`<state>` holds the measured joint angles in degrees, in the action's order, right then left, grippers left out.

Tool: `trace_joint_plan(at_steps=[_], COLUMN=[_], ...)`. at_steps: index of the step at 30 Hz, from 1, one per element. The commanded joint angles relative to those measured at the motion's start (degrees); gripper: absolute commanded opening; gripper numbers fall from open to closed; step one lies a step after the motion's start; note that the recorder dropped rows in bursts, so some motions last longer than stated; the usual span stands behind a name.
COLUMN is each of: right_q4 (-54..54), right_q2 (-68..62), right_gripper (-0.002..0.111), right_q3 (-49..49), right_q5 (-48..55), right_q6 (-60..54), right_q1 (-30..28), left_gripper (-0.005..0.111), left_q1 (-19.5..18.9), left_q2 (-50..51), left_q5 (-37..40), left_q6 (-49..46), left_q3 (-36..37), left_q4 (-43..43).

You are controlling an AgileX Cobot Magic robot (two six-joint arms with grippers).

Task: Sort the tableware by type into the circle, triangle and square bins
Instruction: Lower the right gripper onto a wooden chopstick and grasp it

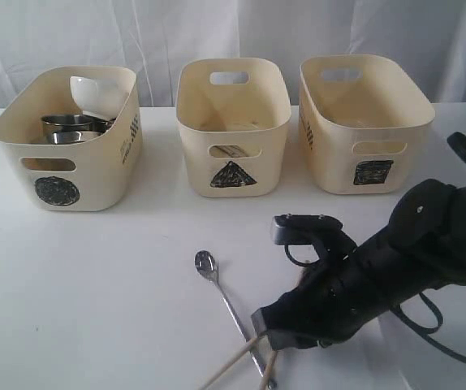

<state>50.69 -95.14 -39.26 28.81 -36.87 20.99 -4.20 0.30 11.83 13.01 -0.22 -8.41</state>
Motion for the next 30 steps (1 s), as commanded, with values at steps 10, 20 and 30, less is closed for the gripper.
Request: trace_joint_plan(at_steps=[10,20,30], right_q4=[0.9,-10.3,-19.6], right_q2=[0.1,0.1,0.1], right_gripper=[0.044,0.044,0.044], right_q3=[-0.1,-2.5,-12.2], right_q5=[-1.9,-2.2,4.2], right_q6=[1.3,4.0,-11.8], right_q1=[-0.4,-0.4,-0.4], left_gripper=[0.000,0.000,0.000], left_q1=[0.3,0.3,0.3], left_q2=[-0.3,-0.3,-0.3], left_q5=[-0.2,-0.2,-0.2], left_q6=[0.1,0.1,0.1], left_q3=[0.2,0.2,0.2], left_q4=[0.5,0.5,0.5])
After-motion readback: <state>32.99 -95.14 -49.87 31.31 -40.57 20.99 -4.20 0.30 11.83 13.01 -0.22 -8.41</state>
